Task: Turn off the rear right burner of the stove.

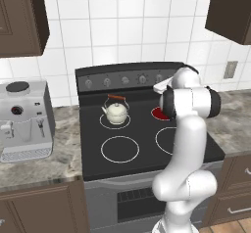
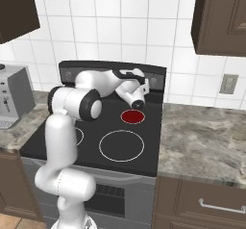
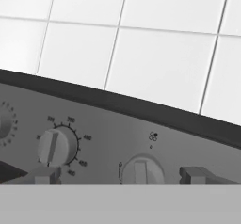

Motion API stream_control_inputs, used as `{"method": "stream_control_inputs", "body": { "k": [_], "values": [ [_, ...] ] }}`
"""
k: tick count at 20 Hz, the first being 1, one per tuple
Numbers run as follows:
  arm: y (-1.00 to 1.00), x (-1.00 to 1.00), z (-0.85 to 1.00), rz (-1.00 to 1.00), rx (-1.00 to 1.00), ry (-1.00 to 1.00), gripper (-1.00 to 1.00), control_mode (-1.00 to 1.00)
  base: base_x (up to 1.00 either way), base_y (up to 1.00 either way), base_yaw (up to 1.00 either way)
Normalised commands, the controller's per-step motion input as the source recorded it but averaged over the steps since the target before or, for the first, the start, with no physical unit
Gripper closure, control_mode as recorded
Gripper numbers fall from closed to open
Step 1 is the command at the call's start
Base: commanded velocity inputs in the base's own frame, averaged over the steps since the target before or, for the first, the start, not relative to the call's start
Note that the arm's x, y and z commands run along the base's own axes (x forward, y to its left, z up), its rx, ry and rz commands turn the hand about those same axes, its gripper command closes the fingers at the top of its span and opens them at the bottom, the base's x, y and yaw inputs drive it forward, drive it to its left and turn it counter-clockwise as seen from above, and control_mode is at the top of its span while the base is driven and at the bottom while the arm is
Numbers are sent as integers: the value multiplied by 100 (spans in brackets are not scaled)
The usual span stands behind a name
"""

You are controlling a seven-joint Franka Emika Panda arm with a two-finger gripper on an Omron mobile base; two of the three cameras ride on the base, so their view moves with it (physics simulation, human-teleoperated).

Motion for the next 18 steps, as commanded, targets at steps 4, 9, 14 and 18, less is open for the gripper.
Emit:
{"method": "stream_control_inputs", "body": {
  "k": [4, 9, 14, 18],
  "values": [
    [-1, 25, -12, 0, -1, 0, -100, -100, 0, 0, 0],
    [-6, 25, -10, 0, 0, 0, -100, -100, 0, 0, 0],
    [-9, 22, -6, 0, 0, 0, -100, -100, 0, 0, 0],
    [-9, 23, -9, 0, 0, 0, -100, -100, 0, 0, 0]
  ]
}}
